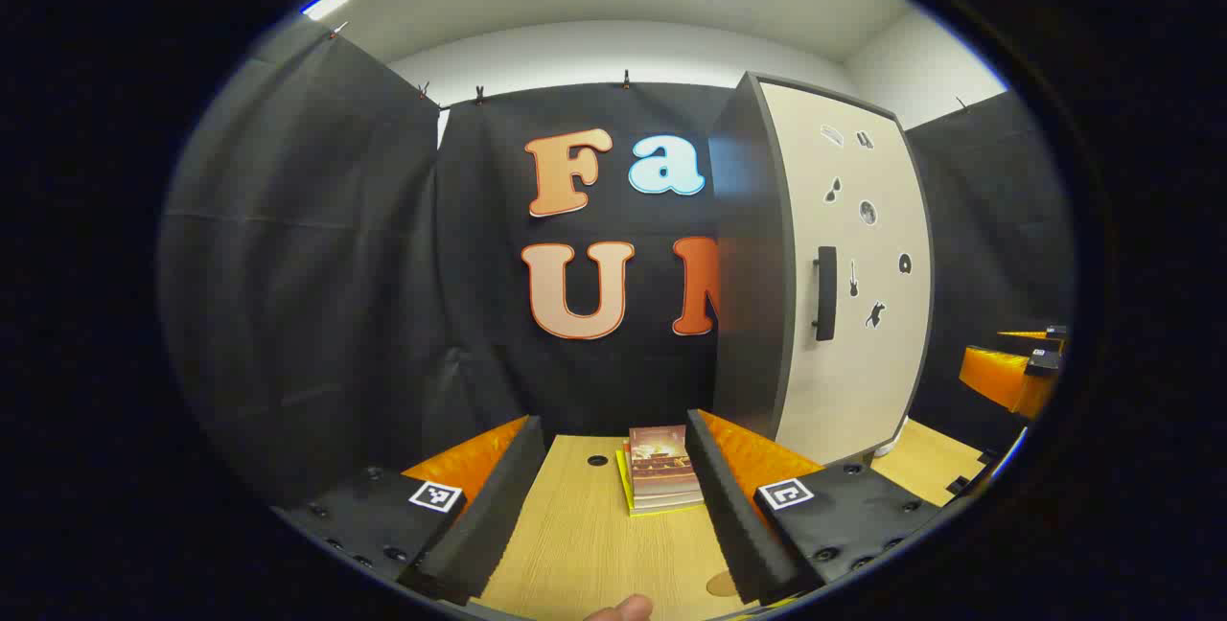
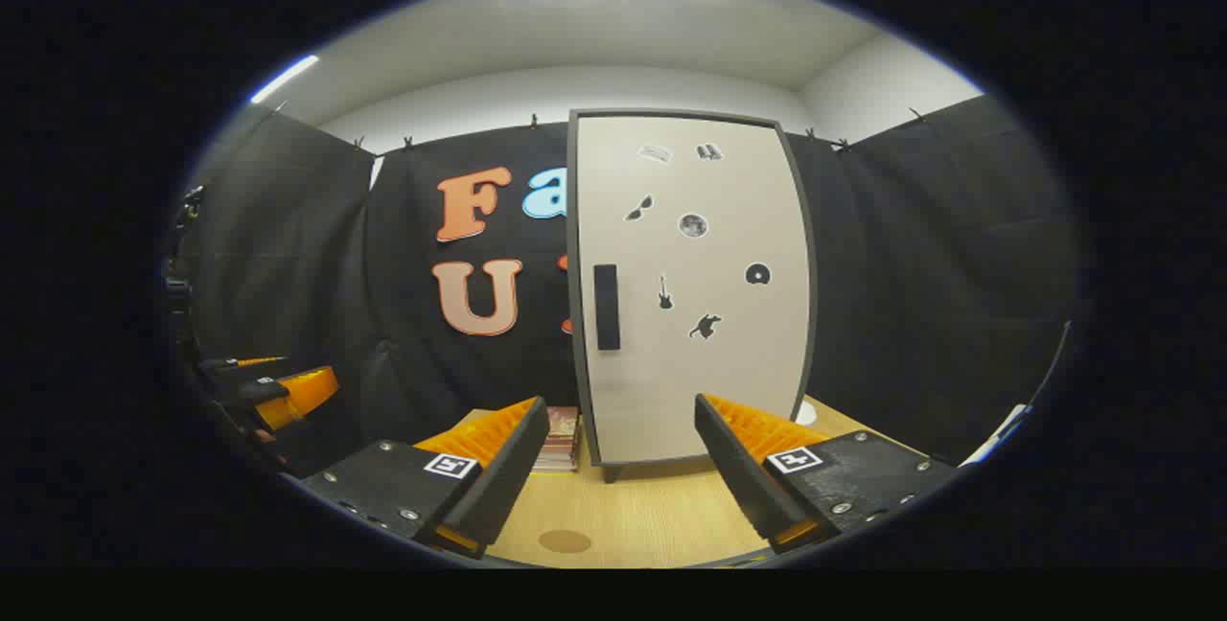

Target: Open the cabinet door with the right hand, grasp the bottle in the cabinet with the left hand and place it on the coaster, then close the cabinet door with the right hand.

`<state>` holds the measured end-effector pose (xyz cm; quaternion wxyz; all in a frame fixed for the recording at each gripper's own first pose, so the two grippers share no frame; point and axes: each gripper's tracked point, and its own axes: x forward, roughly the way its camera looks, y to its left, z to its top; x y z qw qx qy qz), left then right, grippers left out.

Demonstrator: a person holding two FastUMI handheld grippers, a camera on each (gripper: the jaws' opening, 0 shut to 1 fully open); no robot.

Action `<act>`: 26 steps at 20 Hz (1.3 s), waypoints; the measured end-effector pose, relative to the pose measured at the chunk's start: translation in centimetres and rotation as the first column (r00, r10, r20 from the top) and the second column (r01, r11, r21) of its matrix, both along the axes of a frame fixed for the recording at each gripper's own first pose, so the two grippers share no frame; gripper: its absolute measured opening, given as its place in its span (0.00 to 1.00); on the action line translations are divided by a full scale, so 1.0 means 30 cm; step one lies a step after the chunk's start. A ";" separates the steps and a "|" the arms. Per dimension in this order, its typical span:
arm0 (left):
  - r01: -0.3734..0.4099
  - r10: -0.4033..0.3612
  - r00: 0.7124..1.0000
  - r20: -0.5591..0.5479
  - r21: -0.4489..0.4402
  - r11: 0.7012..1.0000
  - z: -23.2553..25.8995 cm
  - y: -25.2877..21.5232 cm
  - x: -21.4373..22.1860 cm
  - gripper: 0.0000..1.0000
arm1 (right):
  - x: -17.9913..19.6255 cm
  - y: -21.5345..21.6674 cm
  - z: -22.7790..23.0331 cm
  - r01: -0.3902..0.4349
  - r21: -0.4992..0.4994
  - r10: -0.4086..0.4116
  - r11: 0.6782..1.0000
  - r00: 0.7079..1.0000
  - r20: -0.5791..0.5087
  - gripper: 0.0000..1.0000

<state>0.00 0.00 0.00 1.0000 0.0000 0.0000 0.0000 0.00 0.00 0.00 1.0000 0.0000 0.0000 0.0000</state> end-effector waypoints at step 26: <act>0.002 -0.007 0.999 -0.050 -0.088 0.996 -0.099 0.059 0.083 0.96 | 0.381 0.043 0.093 -0.035 -0.039 0.036 0.999 0.999 0.017 0.94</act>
